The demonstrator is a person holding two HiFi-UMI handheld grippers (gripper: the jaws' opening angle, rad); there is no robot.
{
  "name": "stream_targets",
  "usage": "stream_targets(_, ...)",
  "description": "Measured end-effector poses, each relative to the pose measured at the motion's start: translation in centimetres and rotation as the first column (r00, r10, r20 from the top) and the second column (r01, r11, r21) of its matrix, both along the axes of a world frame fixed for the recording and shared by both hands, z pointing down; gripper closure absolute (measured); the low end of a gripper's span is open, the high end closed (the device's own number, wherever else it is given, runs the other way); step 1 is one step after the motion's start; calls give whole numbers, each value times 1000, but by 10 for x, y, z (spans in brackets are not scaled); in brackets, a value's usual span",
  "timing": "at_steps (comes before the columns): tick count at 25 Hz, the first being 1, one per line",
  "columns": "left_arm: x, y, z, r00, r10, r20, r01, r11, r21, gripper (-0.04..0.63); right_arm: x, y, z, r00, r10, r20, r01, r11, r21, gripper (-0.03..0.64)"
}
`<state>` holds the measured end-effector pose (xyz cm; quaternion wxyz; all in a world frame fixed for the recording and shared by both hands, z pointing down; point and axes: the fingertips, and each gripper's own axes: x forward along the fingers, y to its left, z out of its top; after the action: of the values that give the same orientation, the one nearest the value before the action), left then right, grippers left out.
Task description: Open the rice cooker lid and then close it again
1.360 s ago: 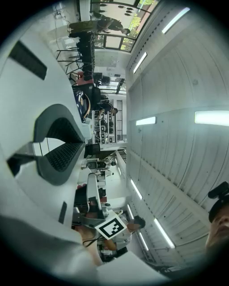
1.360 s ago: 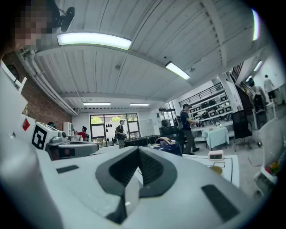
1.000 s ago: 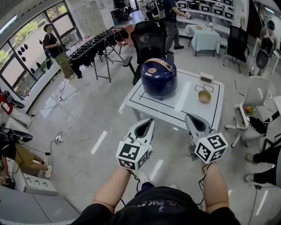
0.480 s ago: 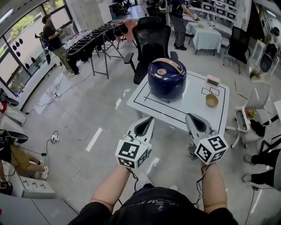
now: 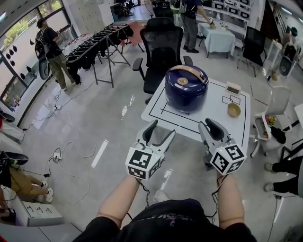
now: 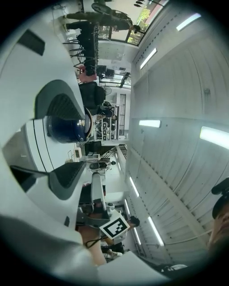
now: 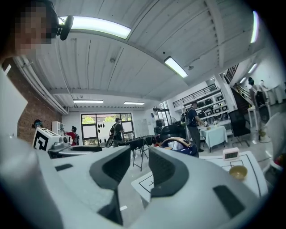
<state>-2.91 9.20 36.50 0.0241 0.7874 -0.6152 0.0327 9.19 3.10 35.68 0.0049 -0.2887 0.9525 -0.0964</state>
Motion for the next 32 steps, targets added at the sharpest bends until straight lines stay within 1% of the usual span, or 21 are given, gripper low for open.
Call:
stream_targets(1, -3, -1, 1, 1000, 9, 11, -9, 1000, -3, 301, -2, -2, 0, 1000, 17, 3, -17, 1000, 2, 492)
stream_targets(4, -12, -3, 1, 999, 27, 24, -27, 1000, -1, 285, -5, -7, -3, 998, 61, 11, -61, 998, 5, 415)
stream_targets(6, -15, -5, -1, 999, 33, 14, -33, 999, 2, 284, -5, -10, -6, 996, 87, 11, -87, 996, 9, 391)
stream_targets(11, -15, -19, 2, 999, 48, 5, -48, 999, -4, 282, 4, -31, -10, 991, 132, 20, -132, 991, 9, 388)
stream_targets(18, -20, -54, 0, 999, 33, 25, -33, 999, -7, 281, 2, -77, -10, 991, 127, 40, -127, 992, -8, 388)
stream_targets(24, -24, -103, -7, 999, 12, 49, -11, 1000, -5, 278, -4, -130, -11, 993, 101, 58, -100, 995, -23, 388)
stream_targets(32, -7, -178, -7, 998, 18, 53, -18, 1000, -6, 278, 8, -205, -11, 992, 96, 78, -94, 995, -28, 388)
